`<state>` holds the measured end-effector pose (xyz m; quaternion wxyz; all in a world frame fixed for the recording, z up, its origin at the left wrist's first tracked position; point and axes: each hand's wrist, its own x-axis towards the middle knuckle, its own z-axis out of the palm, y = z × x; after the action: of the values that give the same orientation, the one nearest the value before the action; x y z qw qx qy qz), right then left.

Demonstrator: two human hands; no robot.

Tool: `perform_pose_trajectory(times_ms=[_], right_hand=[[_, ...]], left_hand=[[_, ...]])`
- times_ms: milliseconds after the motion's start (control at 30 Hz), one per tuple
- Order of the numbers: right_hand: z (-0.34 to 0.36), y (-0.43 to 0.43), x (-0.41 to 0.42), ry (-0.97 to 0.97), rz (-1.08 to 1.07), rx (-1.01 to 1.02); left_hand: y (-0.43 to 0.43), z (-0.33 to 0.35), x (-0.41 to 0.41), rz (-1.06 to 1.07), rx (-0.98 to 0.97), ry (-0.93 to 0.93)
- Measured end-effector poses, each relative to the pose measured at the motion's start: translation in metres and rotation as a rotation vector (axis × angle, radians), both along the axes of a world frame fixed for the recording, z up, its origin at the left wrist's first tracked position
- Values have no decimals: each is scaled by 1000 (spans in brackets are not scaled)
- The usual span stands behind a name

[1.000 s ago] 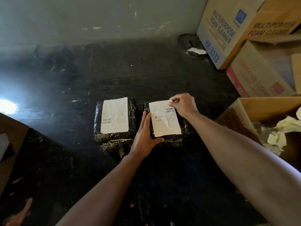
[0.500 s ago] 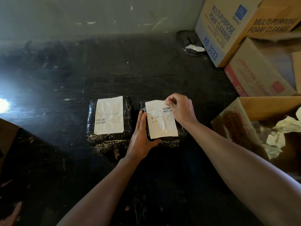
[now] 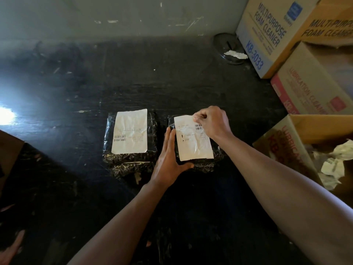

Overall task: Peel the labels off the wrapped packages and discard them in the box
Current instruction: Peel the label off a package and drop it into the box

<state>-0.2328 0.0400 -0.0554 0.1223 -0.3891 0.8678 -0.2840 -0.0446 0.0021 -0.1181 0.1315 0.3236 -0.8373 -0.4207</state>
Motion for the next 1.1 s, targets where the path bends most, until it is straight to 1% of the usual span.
perform_pose_trajectory(times_ms=[167,400,767,1100], right_hand=[[-2,6,2,-37,-14,-76],[1,9,1,-81,19,-95],[4,16,7,-71,55,-117],[6,23,8,-154,60,-155]], left_hand=[[2,0,-1,62,12,6],[5,3,-2,103,40,11],[6,4,0,117,59,18],[5,3,1,108,63,16]])
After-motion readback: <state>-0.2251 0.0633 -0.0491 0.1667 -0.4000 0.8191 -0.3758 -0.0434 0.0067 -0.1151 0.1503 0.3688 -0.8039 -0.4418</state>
